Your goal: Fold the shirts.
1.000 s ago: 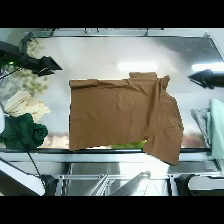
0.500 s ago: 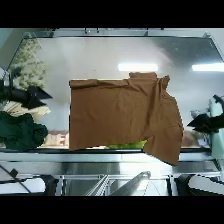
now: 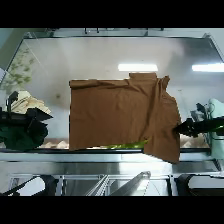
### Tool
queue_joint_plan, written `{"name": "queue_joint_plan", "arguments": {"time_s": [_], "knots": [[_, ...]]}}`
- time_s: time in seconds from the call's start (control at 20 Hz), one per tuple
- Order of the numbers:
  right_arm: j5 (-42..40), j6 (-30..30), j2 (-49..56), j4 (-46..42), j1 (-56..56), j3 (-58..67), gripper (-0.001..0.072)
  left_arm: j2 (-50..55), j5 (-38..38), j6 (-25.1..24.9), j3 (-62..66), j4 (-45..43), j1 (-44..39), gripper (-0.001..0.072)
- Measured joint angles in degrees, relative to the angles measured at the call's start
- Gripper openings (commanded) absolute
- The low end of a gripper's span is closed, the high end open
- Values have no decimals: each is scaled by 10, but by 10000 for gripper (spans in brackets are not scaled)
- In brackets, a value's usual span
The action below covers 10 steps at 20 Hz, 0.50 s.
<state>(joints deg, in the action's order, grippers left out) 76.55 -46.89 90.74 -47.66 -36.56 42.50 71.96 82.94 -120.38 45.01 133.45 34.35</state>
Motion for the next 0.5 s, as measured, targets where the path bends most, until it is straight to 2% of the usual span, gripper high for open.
{"name": "queue_joint_plan", "arguments": {"time_s": [0.3, 0.5], "knots": [[-16, 14, 13, 45, 22, -1, 17, -13, -10, 12, -89, -18, 1, 701], [-15, 18, 14, 58, 25, -1, 18, -15, -34, 23, -132, -21, -49, 701]]}}
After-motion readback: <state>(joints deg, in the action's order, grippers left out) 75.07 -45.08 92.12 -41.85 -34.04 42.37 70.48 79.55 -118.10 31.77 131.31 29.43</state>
